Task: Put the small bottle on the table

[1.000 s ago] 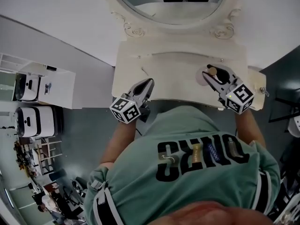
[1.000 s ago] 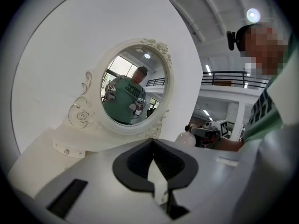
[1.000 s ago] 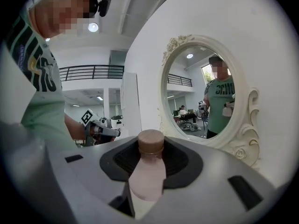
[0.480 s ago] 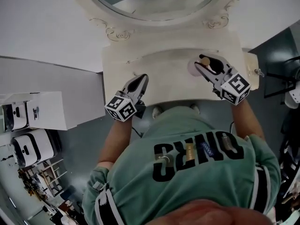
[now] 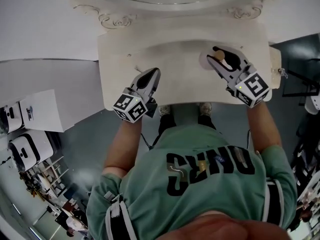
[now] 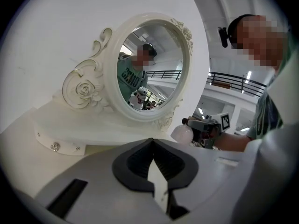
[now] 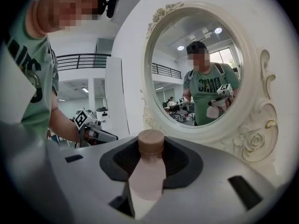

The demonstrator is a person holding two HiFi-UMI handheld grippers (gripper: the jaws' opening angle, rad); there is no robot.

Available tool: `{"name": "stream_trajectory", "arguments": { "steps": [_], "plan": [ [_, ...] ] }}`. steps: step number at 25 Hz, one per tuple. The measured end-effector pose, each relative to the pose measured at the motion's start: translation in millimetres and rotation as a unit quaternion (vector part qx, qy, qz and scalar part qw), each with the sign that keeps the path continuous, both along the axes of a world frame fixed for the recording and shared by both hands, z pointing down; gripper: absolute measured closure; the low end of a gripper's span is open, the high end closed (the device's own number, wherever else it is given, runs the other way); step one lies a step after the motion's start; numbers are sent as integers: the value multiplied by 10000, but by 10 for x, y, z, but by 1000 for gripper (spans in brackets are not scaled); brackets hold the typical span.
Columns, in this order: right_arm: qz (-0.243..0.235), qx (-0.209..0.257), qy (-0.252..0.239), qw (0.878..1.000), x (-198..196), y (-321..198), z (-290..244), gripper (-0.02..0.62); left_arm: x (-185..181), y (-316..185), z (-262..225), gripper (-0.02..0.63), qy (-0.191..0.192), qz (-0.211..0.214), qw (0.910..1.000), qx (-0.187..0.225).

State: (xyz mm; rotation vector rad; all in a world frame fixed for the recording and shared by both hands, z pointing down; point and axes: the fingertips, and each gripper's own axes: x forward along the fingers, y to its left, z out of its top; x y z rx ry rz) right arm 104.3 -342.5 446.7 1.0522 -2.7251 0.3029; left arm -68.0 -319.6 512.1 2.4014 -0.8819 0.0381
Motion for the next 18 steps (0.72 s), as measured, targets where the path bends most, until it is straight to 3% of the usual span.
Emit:
{"name": "stream_trajectory", "arguments": {
  "steps": [7,18],
  "plan": [
    [-134,-42,161,9998,-231,-196,550,471,59,-94,432,598,9,7,10000,2],
    [-141,-58,269,9995,-531,-463,1214,471,137,-224,840,598,-117,-34,9993,352]
  ]
}}
